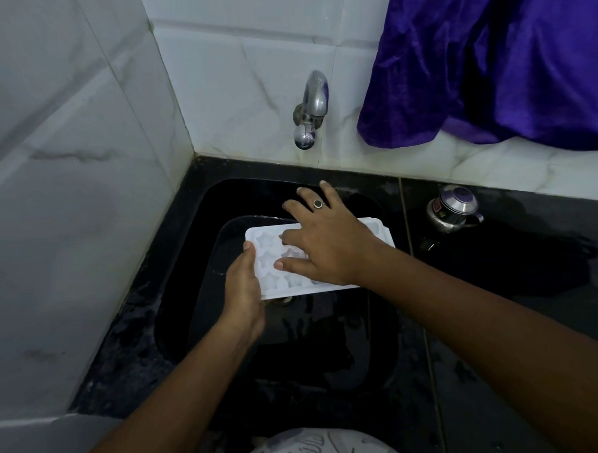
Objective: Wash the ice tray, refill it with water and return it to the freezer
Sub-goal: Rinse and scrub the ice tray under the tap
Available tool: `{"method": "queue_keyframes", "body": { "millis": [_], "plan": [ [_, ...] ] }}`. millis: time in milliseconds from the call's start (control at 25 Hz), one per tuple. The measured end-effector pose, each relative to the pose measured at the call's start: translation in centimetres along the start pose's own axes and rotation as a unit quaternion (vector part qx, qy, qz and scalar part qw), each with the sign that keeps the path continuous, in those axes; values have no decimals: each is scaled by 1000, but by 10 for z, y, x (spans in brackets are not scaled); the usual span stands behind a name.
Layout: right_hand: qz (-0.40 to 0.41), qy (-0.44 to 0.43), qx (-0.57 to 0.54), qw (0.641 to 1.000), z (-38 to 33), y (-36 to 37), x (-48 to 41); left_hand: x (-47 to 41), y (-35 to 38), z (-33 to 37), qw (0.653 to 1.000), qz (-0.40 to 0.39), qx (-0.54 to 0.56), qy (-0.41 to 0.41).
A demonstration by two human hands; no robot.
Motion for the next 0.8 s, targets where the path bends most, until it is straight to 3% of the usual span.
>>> {"method": "queue_keyframes", "body": {
  "millis": [160, 400, 480, 560, 640, 720, 800],
  "plan": [
    [-32, 79, -154, 984, -8, 7, -1, 0, -6, -5, 999, -22, -26, -13],
    [-81, 185, -354, 913, -22, 16, -3, -5, -19, 5, 998, -38, -40, -10],
    [-54, 157, -278, 946, -17, 10, -2, -6, -20, 7, 998, -41, -37, -13],
    [-18, 112, -109, 988, -18, 4, -5, -6, -16, 6, 998, -48, -33, -24],
    [-6, 92, -29, 995, -24, 4, -8, -8, -13, 9, 998, -45, -25, -22],
    [-15, 106, -115, 988, -24, 7, -7, -13, -14, 16, 999, -40, -15, -10],
    [-34, 138, -251, 958, -16, 8, -5, -16, -17, 22, 999, -39, -18, 5]
  ]
}}
Point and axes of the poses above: each hand's wrist, its own x-axis away from the middle knuckle, its own y-axis out of the palm, z = x × y, the point moved 5 cm from there along -x, towards the middle knuckle, and after that the axes turned 5 degrees about x, right-handed, at the moved point
